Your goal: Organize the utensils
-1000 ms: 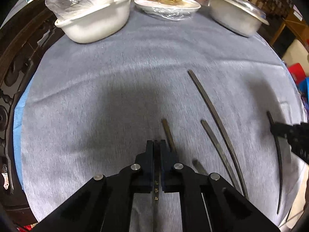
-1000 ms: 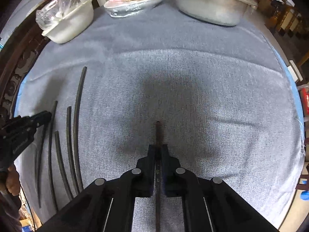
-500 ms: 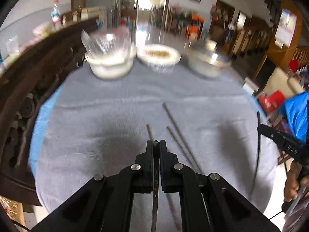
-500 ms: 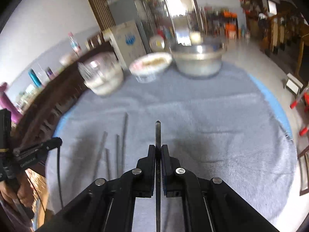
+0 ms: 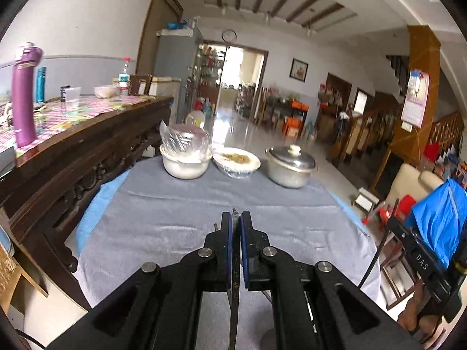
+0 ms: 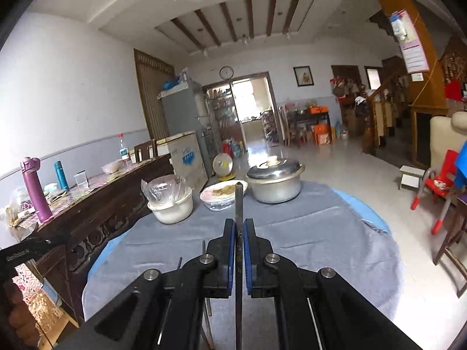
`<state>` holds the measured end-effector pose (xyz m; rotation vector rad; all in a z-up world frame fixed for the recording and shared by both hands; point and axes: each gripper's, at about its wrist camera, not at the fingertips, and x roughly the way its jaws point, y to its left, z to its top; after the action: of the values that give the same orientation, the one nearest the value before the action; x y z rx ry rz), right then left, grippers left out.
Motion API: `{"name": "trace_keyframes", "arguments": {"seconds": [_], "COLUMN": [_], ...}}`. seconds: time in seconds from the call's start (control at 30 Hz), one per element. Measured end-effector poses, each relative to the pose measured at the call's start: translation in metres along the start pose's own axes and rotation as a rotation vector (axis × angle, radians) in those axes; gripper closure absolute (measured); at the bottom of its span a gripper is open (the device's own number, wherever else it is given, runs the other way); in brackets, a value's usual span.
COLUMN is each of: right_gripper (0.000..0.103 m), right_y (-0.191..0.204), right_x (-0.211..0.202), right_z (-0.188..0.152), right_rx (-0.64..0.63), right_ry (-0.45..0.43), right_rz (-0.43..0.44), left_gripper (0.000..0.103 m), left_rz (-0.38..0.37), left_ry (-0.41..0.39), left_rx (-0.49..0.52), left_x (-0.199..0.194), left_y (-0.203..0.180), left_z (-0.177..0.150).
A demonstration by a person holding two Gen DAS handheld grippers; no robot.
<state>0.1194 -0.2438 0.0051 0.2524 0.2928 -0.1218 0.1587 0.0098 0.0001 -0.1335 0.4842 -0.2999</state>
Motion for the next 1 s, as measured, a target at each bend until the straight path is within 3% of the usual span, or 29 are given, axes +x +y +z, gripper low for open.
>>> {"name": "trace_keyframes", "arguments": {"seconds": [0.23,0.33,0.6,1.0], "right_gripper": [0.097,0.097,0.097,0.097], "right_y": [-0.008,-0.007,-0.004,-0.002], "right_x": [-0.018,-0.037,-0.075,-0.091], "right_z": [0.001,0.009,0.027,0.025], "right_rx": [0.036,0.035,0.067,0.154], "right_ry": [-0.02,-0.078,-0.19,-0.229], "right_rz": [-0.02,-0.017,0.037,0.11], "left_gripper": [0.097,0.097,0.097,0.097], "left_rz": [-0.007,-0.036,-0.067,-0.099], "left_ry": [-0.003,-0.041,-0.156,-0.208], "left_rx": [-0.072,-0.117,-0.172,-0.228], "left_x": [-0.014,-0.026,-0.055,-0.052], "left_y": [0.009,0.011,0.003,-0.012], "left_z": [-0.01,-0.004,0.015,0.031]}}
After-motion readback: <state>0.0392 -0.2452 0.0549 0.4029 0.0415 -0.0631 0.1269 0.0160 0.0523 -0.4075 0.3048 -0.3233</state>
